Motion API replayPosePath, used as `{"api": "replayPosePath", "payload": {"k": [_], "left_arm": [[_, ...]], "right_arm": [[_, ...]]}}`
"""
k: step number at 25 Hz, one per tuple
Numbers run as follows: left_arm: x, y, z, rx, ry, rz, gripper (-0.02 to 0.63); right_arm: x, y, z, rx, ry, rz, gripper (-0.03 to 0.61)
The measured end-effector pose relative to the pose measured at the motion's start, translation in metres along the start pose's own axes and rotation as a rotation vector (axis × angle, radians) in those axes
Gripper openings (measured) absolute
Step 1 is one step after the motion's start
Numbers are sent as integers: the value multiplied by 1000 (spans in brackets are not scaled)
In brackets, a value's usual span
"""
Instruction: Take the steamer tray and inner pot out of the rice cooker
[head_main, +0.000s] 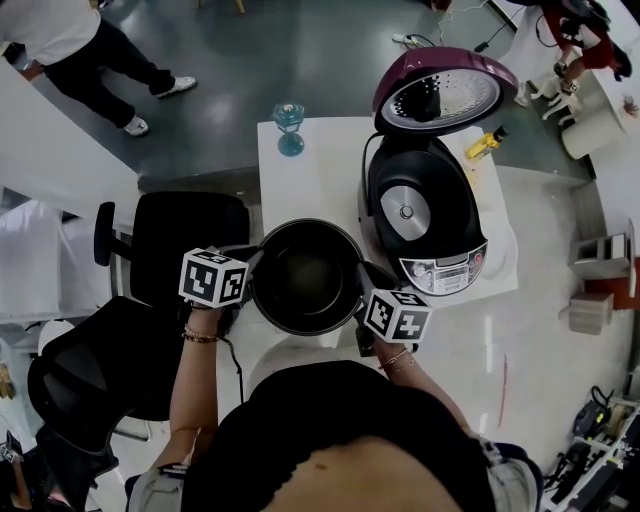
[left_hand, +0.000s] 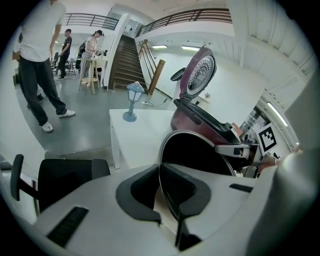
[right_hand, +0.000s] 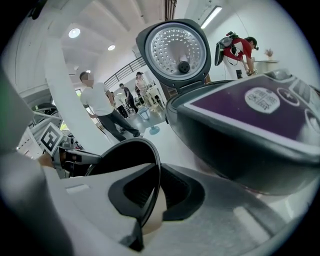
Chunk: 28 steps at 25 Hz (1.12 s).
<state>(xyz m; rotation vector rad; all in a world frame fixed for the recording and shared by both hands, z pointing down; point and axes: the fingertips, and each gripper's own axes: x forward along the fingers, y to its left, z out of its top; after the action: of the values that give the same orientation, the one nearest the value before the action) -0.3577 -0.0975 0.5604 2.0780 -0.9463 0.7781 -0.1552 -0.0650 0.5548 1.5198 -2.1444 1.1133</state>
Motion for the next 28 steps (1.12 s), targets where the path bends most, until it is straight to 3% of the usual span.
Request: {"api": "replayPosePath", "payload": {"k": [11,19,22,25,28], "left_arm": [[4,0,5,-9,-53,-8,29],[10,-1,16,-52,-221,21,29],[12,-3,18,-31,-234,35,29],[8,-3,20,21,-243,76,29],[-7,1,32,19,-348,127,29]], "right_arm": [[3,-3,1,-100,-44,-75,28],[-3,-7,-2,-172,-54,-98,39],[-12,-7,-3,-195,-60,-90,42],[-26,-3,5,-267,-104,-101,41],[-39,10,25,-375,-193,-96,35]]}}
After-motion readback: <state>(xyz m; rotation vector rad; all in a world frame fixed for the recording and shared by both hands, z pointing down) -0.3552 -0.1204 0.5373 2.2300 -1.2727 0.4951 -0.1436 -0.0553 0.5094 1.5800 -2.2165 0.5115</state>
